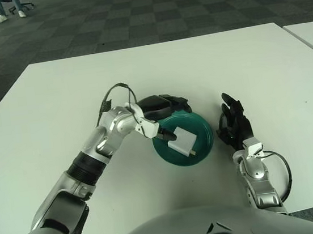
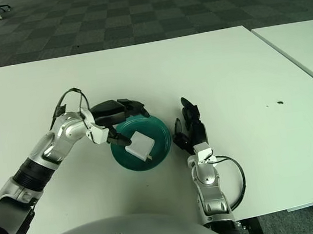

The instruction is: Put the charger into the plate.

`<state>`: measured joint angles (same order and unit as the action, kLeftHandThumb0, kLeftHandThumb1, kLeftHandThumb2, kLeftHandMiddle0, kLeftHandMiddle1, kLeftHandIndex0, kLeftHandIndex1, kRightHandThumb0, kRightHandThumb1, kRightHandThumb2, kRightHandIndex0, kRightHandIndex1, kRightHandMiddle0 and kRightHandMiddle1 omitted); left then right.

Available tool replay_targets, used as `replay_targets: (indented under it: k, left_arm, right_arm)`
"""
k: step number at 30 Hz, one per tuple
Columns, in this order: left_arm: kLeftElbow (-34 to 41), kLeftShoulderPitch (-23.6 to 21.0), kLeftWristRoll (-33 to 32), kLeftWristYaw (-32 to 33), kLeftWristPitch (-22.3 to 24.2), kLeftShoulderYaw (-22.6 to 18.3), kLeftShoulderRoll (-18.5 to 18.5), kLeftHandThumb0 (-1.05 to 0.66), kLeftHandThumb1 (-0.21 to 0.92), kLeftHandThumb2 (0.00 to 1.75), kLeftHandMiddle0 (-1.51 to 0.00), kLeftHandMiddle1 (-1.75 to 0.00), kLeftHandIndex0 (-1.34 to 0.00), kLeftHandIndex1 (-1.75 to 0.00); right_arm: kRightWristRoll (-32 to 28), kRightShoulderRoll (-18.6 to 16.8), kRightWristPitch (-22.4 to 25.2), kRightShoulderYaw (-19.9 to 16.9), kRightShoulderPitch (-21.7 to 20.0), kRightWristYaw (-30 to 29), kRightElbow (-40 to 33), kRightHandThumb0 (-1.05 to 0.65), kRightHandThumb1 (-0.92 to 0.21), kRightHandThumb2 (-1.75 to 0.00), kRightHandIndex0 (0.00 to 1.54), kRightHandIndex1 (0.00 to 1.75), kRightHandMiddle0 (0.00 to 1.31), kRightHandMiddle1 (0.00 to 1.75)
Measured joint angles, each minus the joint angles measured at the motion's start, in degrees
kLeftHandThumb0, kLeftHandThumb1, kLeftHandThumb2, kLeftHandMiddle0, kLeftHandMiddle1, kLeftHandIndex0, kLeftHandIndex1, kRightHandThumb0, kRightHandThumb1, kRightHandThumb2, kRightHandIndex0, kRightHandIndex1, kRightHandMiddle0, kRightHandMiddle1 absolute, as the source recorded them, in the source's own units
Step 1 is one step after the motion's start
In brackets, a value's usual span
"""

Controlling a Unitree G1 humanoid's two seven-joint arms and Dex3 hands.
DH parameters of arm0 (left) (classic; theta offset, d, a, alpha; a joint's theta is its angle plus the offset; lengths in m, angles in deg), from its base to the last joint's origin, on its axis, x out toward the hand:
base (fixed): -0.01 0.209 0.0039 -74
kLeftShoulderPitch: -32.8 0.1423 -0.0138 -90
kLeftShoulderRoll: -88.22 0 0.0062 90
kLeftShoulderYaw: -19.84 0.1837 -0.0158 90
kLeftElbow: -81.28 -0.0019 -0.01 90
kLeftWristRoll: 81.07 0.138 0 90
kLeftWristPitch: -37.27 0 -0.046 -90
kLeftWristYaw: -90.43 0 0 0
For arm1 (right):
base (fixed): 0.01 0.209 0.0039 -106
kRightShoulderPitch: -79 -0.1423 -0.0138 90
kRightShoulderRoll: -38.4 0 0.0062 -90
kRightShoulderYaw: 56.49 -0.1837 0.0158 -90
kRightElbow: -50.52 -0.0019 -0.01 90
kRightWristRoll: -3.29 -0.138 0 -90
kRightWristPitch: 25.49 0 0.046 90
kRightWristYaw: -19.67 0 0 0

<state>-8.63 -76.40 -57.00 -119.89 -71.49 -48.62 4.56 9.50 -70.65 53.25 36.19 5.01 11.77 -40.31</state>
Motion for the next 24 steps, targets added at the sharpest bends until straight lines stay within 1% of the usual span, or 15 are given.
replay_targets:
  k: [1,4,7,9,10,14,17,20,24]
  left_arm:
    - [0.5,1.5,-1.9,0.9,0.5,-1.5,-0.6,-1.05,0.92,0.79,-0.04,-0.01,0.0,-0.29]
    - [1.5,6.0,-8.0,4.1,2.5,-5.4,-3.1,-1.05,0.92,0.81,-0.01,0.0,0.0,-0.17]
    - [0.7,9.2,-12.1,6.8,3.5,-7.7,-6.4,-1.05,0.92,0.85,0.0,0.0,0.0,-0.12]
    - [-1.3,10.6,-15.4,8.8,3.4,-9.4,-9.1,-1.05,0.92,0.88,-0.01,0.0,0.0,-0.11]
    - [-1.7,11.3,-17.7,9.6,4.1,-10.2,-10.5,-1.05,0.92,0.9,-0.01,0.0,0.0,-0.11]
    - [-1.2,14.6,-27.8,12.5,7.7,-13.5,-17.8,-1.05,0.92,0.94,-0.01,0.0,-0.01,-0.12]
    - [0.1,16.3,-34.2,14.6,11.5,-15.4,-22.8,-1.05,0.92,0.95,-0.01,0.0,-0.01,-0.14]
    - [2.9,18.5,-37.0,17.2,15.0,-16.6,-25.6,-1.05,0.92,0.96,-0.01,0.0,0.0,-0.16]
    - [6.7,20.7,-37.7,19.6,17.7,-17.2,-27.0,-1.04,0.92,0.97,0.0,0.0,0.0,-0.17]
  right_arm:
    - [0.0,0.0,0.0,0.0,0.1,0.0,-0.1,-0.83,-0.92,-0.89,0.15,0.0,0.0,0.4]
    - [-0.2,-0.2,0.2,-0.1,0.3,0.0,-0.1,-0.83,-0.92,-0.88,0.14,0.0,0.0,0.39]
    - [-0.5,-0.2,0.2,-0.3,0.6,0.0,-0.2,-0.84,-0.92,-0.88,0.14,0.0,0.0,0.38]
    - [-0.9,-0.3,0.4,-0.3,0.6,0.1,-0.3,-0.84,-0.92,-0.88,0.14,0.0,0.0,0.38]
    - [-1.0,-0.4,0.4,-0.3,0.6,0.2,-0.4,-0.84,-0.92,-0.88,0.14,0.0,0.0,0.38]
    - [-1.3,-0.6,0.4,-0.3,0.7,0.4,-0.7,-0.85,-0.92,-0.88,0.13,0.0,0.0,0.38]
    - [-1.5,-0.8,1.0,-0.3,0.8,0.6,-0.9,-0.85,-0.92,-0.89,0.12,0.0,0.0,0.38]
    - [-1.6,-0.8,1.3,-0.4,0.8,0.9,-1.0,-0.85,-0.92,-0.89,0.12,0.0,0.0,0.37]
    - [-2.0,-0.8,1.4,-0.5,1.1,1.1,-1.3,-0.85,-0.92,-0.89,0.11,0.0,0.0,0.36]
